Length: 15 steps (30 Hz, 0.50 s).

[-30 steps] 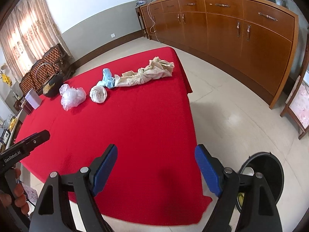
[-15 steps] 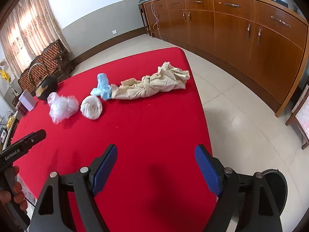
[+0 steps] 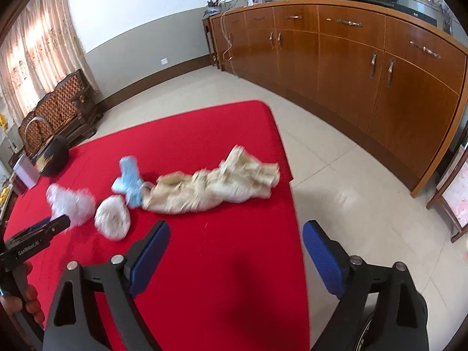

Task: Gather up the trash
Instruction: 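Grasp the clear plastic bag with the left tool while the right tool grasps the beige cloth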

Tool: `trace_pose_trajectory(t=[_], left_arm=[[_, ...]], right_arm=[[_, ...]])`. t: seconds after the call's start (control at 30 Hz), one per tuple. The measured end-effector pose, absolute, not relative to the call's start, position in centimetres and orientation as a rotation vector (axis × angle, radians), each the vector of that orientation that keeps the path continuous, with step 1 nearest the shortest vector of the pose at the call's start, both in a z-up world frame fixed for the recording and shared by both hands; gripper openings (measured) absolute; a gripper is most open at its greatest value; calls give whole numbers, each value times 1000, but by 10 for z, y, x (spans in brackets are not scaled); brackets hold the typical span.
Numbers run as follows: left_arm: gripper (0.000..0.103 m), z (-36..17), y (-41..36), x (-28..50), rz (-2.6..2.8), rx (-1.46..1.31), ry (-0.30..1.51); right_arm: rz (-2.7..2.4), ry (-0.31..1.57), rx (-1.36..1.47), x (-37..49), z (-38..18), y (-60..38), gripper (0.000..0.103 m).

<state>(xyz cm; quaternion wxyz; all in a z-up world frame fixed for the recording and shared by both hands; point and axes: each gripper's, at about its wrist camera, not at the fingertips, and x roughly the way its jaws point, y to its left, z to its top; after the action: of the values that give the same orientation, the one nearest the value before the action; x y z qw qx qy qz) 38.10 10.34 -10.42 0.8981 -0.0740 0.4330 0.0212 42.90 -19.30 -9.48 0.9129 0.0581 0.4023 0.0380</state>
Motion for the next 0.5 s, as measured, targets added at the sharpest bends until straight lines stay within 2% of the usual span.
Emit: trace_pose_trajectory(t=[0.4, 0.47, 0.5], left_arm=[[69, -119, 106, 400, -12, -186, 907], [66, -122, 106, 401, -26, -193, 913], [61, -123, 106, 401, -39, -197, 916]], right_arm=[[80, 902, 139, 495, -119, -193, 97], [98, 916, 136, 500, -124, -189, 97], [110, 926, 128, 502, -128, -184, 96]])
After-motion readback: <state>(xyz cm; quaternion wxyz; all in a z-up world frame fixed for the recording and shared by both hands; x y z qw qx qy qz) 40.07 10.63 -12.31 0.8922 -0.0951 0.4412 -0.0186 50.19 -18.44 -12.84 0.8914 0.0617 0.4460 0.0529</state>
